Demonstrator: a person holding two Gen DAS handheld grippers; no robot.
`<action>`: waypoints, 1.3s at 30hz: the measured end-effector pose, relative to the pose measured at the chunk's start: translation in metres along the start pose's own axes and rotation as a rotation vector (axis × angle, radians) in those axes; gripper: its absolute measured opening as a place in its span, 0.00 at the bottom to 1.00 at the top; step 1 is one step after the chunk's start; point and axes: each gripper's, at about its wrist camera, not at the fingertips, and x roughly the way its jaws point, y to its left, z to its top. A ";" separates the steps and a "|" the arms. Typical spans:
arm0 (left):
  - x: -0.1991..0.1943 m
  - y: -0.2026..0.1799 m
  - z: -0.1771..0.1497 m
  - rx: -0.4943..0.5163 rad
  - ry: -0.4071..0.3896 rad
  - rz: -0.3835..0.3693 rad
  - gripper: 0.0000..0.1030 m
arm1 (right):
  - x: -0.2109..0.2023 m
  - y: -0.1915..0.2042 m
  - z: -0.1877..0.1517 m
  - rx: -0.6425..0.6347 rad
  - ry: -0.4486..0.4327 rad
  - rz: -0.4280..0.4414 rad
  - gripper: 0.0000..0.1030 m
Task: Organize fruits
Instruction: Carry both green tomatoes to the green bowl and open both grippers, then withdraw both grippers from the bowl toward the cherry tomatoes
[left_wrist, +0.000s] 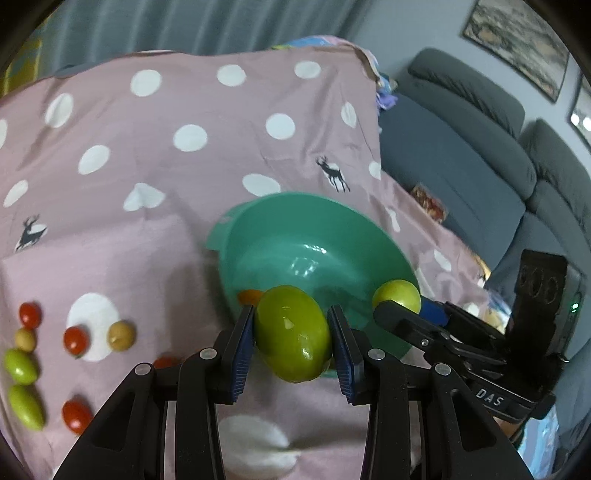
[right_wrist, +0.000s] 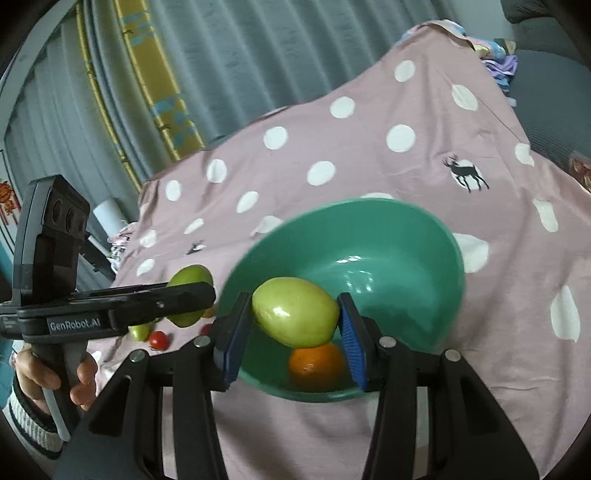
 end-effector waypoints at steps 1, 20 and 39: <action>0.005 -0.003 0.000 0.013 0.011 0.007 0.38 | 0.001 -0.002 -0.001 0.009 0.007 -0.004 0.46; 0.026 -0.022 0.003 0.140 0.047 0.106 0.38 | 0.003 -0.012 -0.002 0.007 0.022 -0.110 0.55; -0.082 0.084 -0.061 -0.178 -0.085 0.297 0.66 | -0.015 -0.001 -0.003 0.047 -0.108 0.118 0.64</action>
